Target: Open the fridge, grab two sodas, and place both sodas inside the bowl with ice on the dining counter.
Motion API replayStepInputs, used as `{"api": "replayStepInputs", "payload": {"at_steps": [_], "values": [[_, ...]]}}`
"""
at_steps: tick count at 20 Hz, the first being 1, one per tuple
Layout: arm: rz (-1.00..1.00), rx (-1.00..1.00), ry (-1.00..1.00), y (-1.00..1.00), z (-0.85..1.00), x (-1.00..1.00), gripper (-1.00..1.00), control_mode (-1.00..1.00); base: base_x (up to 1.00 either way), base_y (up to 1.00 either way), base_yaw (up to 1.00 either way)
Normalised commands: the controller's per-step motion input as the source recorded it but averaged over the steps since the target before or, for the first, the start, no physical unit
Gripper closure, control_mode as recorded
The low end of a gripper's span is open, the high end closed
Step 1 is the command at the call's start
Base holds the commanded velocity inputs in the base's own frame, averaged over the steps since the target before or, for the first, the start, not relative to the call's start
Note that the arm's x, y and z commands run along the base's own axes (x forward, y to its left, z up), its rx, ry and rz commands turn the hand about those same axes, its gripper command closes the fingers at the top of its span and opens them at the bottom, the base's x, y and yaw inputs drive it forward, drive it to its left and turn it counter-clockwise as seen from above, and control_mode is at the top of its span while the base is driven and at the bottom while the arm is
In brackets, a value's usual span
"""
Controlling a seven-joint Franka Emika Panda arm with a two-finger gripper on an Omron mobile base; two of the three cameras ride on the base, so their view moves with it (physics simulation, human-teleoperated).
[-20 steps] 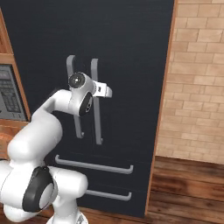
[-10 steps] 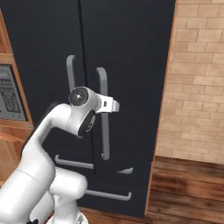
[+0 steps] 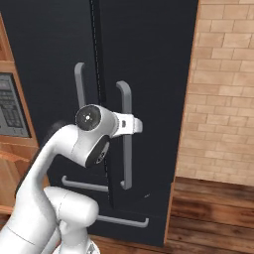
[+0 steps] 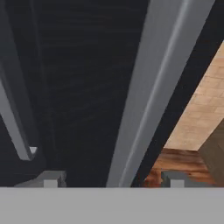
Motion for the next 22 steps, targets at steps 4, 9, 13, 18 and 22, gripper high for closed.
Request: {"api": "replayStepInputs", "payload": {"at_steps": [4, 9, 13, 18, 22], "values": [[0.00, -0.16, 0.04, 0.16, 0.87, -0.75, -1.00, -1.00, 0.00, 0.00, 0.00], [0.00, -0.18, 0.06, 0.37, 0.91, -0.67, -1.00, -1.00, 0.00, 0.00, 0.00], [0.00, -0.25, 0.14, 0.95, 0.62, -0.18, -1.00, -1.00, 0.00, 0.00, 0.00], [0.07, -0.31, 0.20, 1.00, 0.33, 0.00, -1.00, -1.00, 0.00, 0.00, 0.00], [0.07, -0.32, 0.13, 0.95, 0.15, 0.26, -1.00, -1.00, 0.00, 0.00, 0.00]]}}
